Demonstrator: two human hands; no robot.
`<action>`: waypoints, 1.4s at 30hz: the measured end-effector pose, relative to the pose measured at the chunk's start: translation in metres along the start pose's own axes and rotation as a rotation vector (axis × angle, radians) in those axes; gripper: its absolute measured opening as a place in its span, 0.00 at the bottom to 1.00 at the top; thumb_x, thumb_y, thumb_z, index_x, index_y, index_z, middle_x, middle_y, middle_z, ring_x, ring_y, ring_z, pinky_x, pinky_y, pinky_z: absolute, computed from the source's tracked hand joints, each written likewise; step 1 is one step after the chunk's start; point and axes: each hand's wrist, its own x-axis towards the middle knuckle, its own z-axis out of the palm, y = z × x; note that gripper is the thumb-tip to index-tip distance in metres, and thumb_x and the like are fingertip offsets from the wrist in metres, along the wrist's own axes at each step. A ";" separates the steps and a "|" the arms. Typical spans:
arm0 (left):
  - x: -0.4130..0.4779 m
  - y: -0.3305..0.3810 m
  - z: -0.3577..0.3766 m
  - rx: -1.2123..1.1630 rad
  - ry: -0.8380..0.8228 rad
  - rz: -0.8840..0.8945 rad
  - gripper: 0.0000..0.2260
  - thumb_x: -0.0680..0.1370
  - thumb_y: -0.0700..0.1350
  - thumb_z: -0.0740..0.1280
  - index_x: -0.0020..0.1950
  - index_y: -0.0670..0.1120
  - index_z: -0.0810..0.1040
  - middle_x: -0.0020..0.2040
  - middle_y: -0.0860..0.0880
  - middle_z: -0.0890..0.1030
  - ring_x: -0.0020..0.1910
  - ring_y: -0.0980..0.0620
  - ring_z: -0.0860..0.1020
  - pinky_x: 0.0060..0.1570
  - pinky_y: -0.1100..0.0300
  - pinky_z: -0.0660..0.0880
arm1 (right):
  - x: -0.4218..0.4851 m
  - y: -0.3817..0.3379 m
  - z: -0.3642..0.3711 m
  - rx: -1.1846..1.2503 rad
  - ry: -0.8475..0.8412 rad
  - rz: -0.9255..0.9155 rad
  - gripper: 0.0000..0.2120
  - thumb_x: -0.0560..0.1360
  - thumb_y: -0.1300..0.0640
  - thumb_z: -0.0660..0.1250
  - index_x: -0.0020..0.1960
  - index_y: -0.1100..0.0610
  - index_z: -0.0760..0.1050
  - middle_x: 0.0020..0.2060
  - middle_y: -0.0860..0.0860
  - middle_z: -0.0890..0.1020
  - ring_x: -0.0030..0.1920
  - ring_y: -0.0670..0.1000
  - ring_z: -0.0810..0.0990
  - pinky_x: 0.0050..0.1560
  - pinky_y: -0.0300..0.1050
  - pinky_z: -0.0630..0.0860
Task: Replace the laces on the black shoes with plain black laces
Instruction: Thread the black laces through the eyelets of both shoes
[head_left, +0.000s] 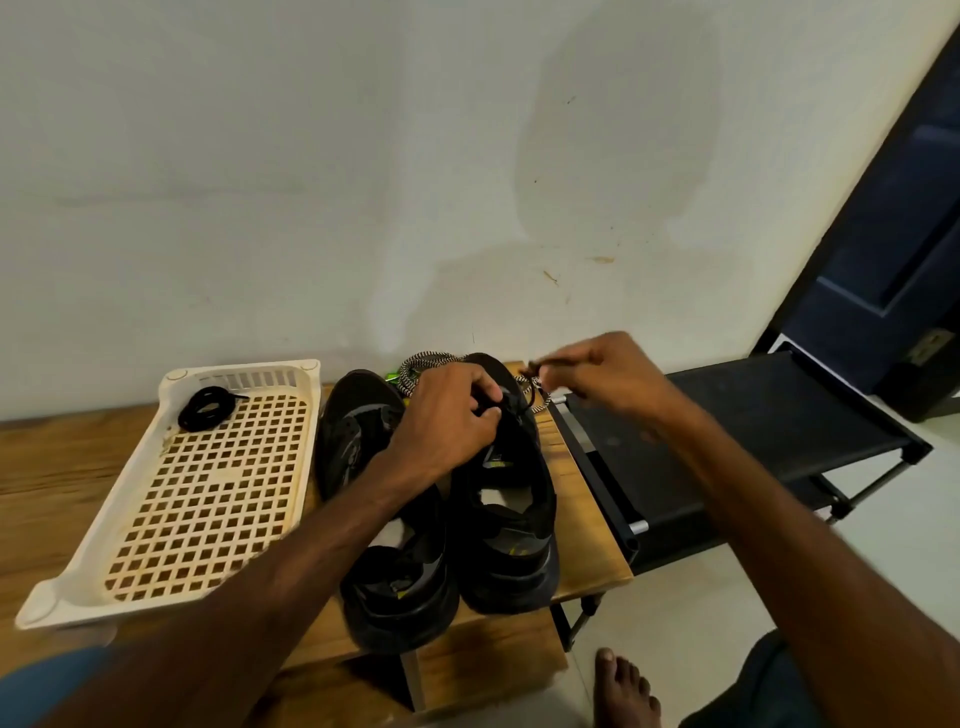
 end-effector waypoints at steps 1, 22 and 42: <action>0.000 0.000 0.000 0.004 0.003 0.009 0.05 0.73 0.44 0.76 0.48 0.51 0.85 0.38 0.64 0.77 0.38 0.62 0.78 0.37 0.75 0.71 | 0.001 0.005 0.006 -0.230 -0.057 -0.034 0.05 0.78 0.60 0.72 0.50 0.56 0.87 0.37 0.50 0.86 0.28 0.36 0.75 0.34 0.31 0.70; -0.006 0.002 -0.004 0.091 0.016 -0.051 0.14 0.71 0.49 0.78 0.53 0.51 0.79 0.47 0.55 0.80 0.43 0.57 0.79 0.51 0.57 0.79 | 0.001 0.006 0.001 -0.272 -0.029 -0.022 0.15 0.83 0.52 0.65 0.50 0.62 0.85 0.36 0.53 0.83 0.35 0.49 0.78 0.41 0.45 0.75; -0.002 0.001 -0.027 0.002 -0.168 -0.326 0.08 0.77 0.52 0.74 0.41 0.50 0.87 0.37 0.54 0.83 0.40 0.56 0.81 0.49 0.57 0.78 | -0.002 -0.004 0.015 -0.087 0.079 -0.038 0.17 0.84 0.51 0.64 0.45 0.57 0.86 0.28 0.49 0.81 0.29 0.43 0.77 0.41 0.41 0.76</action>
